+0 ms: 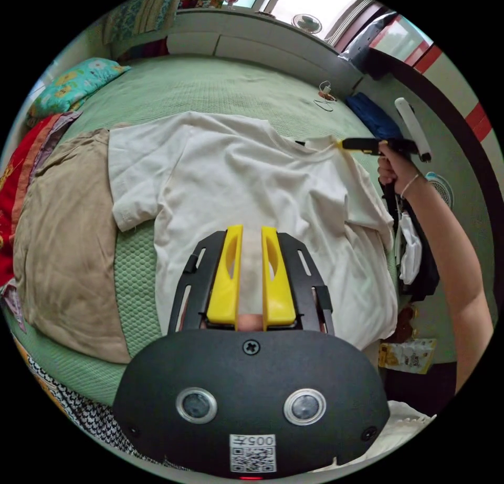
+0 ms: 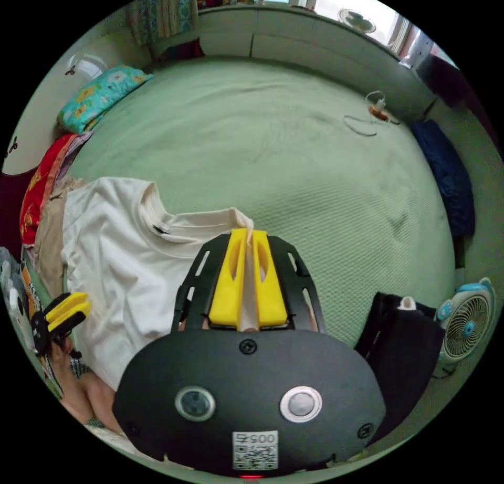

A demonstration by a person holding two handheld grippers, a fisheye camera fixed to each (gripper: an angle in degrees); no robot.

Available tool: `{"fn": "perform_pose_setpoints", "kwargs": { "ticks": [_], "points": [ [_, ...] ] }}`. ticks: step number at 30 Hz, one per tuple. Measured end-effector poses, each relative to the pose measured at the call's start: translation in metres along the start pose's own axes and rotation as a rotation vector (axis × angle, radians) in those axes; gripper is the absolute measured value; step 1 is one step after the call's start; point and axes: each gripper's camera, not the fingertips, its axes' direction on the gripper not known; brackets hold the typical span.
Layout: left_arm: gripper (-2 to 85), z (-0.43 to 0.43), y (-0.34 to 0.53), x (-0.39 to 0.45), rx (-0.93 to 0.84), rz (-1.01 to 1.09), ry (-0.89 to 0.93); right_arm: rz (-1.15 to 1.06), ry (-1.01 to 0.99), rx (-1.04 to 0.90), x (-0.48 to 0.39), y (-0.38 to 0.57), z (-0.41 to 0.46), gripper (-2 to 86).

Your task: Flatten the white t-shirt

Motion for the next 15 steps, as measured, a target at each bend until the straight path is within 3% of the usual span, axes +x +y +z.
{"fn": "perform_pose_setpoints", "kwargs": {
  "ticks": [4,9,15],
  "points": [
    [6.8,-0.002,0.001,0.002,-0.002,0.016,-0.028,0.073,0.022,0.068,0.01,-0.024,-0.014,-1.1],
    [6.8,-0.006,0.006,-0.005,-0.003,-0.015,-0.024,0.071,0.119,-0.035,-0.008,-0.025,0.019,4.0],
    [6.7,-0.012,0.014,0.0,-0.001,-0.014,-0.025,0.077,0.051,0.144,-0.002,0.032,-0.019,8.0]
  ]
}}
